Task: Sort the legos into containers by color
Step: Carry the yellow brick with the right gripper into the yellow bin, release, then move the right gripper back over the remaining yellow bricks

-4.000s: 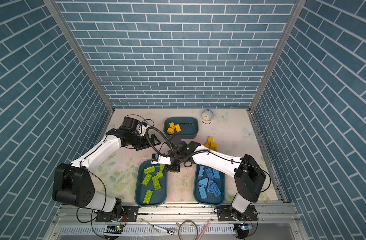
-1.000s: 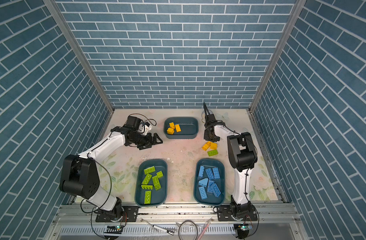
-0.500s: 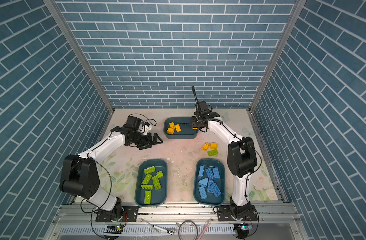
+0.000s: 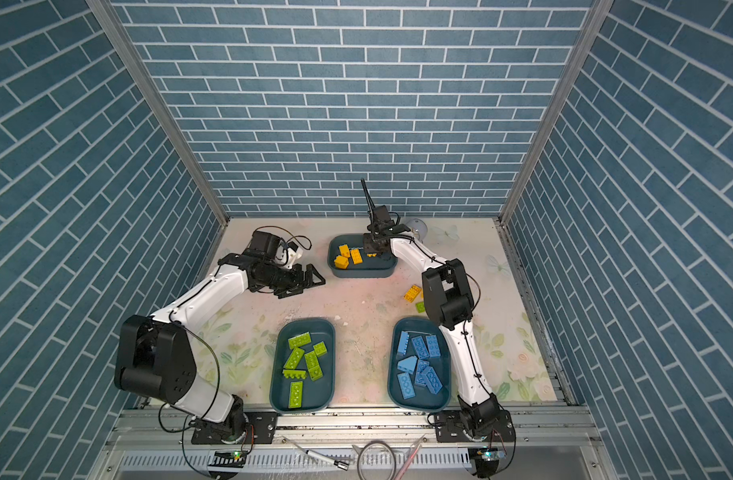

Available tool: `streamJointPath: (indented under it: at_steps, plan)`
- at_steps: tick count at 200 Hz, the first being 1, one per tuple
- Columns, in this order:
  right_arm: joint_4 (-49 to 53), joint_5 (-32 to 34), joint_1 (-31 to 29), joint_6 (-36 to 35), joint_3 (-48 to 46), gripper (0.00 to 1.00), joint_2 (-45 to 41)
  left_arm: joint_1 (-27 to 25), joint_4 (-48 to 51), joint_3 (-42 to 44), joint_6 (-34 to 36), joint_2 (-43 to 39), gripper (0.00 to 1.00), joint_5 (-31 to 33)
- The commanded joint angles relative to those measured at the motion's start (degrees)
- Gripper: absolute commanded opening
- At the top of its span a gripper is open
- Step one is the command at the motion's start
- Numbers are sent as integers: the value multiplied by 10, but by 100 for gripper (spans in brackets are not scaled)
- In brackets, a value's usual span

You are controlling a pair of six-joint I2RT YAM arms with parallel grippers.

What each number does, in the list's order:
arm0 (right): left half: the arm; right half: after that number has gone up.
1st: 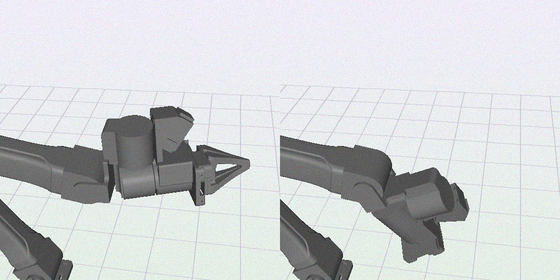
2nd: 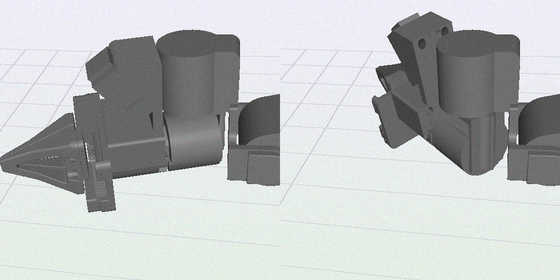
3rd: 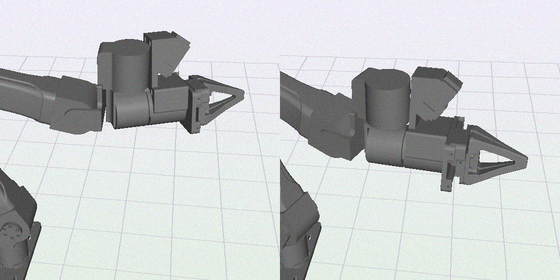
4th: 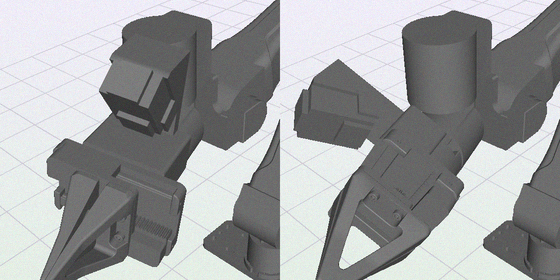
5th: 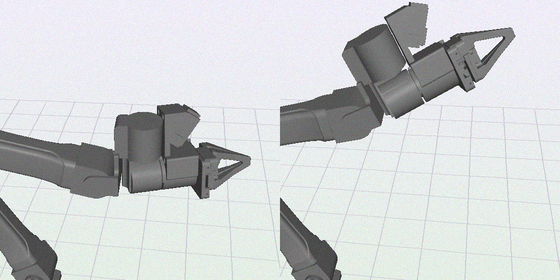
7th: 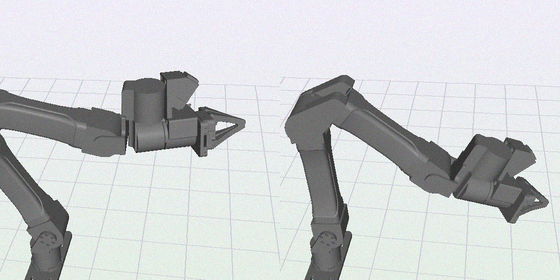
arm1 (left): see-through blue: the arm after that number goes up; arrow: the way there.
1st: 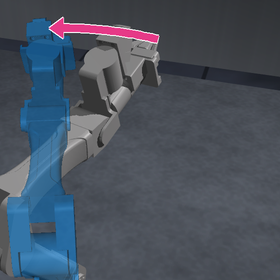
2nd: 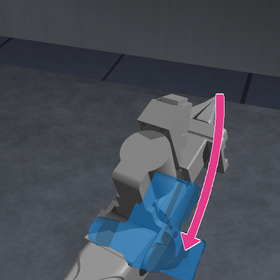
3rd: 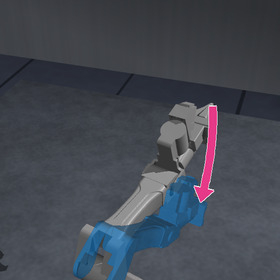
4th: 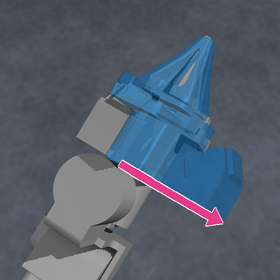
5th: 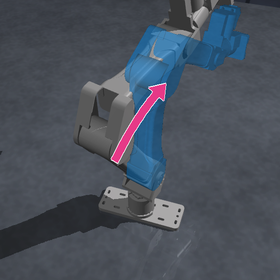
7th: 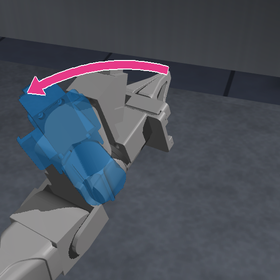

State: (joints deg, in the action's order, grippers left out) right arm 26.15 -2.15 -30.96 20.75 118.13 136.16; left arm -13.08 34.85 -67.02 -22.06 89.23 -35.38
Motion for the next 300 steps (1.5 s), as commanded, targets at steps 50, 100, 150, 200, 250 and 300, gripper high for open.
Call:
streamJointPath:
  at_steps: [50, 100, 150, 200, 250, 300]
  plan:
    - [21, -25, -4, 2, 5, 53, -52, 2, 12, 15, 7, -17, 98, -1]
    - [84, 18, -2, -7, -221, 58, -264, 2, 13, 13, 15, -14, 98, -9]
    - [123, 94, 2, 174, -423, 60, -417, 2, 2, 16, 17, 0, 98, -20]
    - [95, 107, 18, 284, -484, 62, -401, 2, 6, 7, 24, 9, 97, -24]
    - [48, 88, 35, 296, -461, 63, -324, 2, 17, 9, 32, -1, 97, -22]
    - [45, 88, 37, 295, -440, 61, -264, 2, 17, 20, 33, -9, 98, -17]
